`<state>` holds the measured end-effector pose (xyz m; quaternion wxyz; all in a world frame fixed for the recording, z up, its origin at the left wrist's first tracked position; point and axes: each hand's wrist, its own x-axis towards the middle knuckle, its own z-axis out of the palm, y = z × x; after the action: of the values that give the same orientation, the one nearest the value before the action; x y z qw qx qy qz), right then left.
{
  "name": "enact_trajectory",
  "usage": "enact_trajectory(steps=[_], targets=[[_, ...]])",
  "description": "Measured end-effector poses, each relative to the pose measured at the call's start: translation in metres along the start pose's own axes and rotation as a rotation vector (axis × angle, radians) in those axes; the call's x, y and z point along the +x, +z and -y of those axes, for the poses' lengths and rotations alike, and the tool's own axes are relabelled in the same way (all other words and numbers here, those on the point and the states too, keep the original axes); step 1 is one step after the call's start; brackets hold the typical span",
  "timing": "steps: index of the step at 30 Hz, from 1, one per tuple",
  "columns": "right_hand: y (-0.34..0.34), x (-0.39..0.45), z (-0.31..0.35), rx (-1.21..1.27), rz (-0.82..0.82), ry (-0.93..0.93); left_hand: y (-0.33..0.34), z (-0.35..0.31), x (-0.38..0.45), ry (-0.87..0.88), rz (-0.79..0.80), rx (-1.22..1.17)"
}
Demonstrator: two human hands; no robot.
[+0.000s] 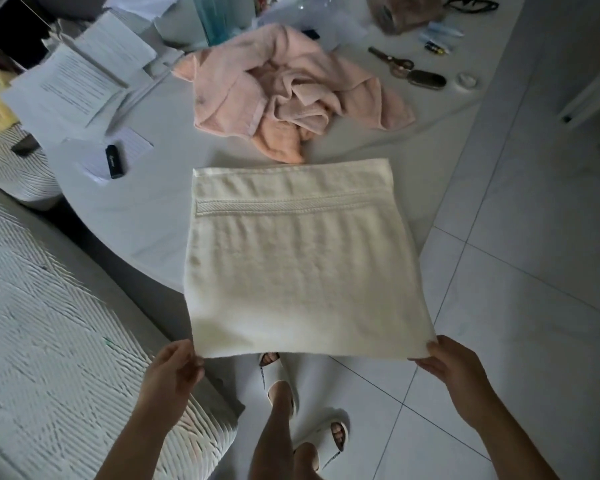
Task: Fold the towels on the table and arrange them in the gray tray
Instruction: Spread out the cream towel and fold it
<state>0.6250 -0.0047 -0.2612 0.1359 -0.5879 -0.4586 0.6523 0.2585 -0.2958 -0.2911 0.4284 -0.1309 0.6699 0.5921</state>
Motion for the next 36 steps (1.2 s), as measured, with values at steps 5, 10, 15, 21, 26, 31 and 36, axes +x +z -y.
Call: enact_trajectory(steps=[5,10,15,21,26,31,36], targets=[[0.007,-0.006,0.008,-0.077,0.015,-0.006,0.025,-0.005,0.005,-0.047,0.102,0.009],[0.016,0.002,0.018,-0.079,-0.024,-0.019,0.056,-0.018,0.017,0.009,0.193,0.029],[0.017,-0.002,0.007,-0.119,-0.033,-0.01,0.048,-0.005,0.003,-0.034,0.197,-0.055],[0.005,-0.033,0.028,0.01,-0.06,-0.093,0.022,-0.017,-0.055,0.161,-0.03,-0.089],[0.0,-0.05,0.073,0.014,-0.07,-0.217,0.024,-0.057,-0.092,0.458,-0.026,0.131],[0.002,-0.052,0.11,0.126,-0.054,-0.283,0.027,-0.097,-0.092,0.41,0.135,0.118],[0.005,-0.039,0.148,0.211,0.152,-0.248,0.033,-0.127,-0.083,0.371,0.356,0.016]])
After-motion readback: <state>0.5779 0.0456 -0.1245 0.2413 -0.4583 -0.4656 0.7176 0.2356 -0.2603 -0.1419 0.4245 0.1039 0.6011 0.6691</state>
